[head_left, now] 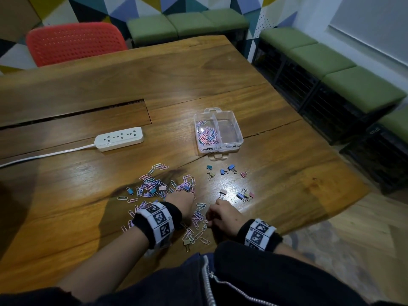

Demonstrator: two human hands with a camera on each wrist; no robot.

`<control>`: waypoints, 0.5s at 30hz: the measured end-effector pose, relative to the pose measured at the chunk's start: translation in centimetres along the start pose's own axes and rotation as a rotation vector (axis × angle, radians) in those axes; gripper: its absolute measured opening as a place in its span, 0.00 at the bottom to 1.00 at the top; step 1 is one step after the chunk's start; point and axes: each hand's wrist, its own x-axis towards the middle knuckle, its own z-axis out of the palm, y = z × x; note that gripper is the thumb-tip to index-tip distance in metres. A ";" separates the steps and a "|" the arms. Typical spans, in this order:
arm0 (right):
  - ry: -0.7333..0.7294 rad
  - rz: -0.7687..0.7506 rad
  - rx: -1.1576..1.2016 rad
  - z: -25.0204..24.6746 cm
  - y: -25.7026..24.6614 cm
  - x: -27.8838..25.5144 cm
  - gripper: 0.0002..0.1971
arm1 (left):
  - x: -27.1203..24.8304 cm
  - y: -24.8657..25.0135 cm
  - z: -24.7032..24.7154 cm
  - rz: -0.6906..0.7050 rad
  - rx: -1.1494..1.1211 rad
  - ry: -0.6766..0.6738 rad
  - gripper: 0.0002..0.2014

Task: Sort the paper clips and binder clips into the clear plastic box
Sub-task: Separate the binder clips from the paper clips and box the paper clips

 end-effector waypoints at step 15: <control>0.093 0.223 0.724 -3.3 0.9 -0.9 0.07 | 0.0 -0.4 0.8 0.233 -0.072 0.074 0.36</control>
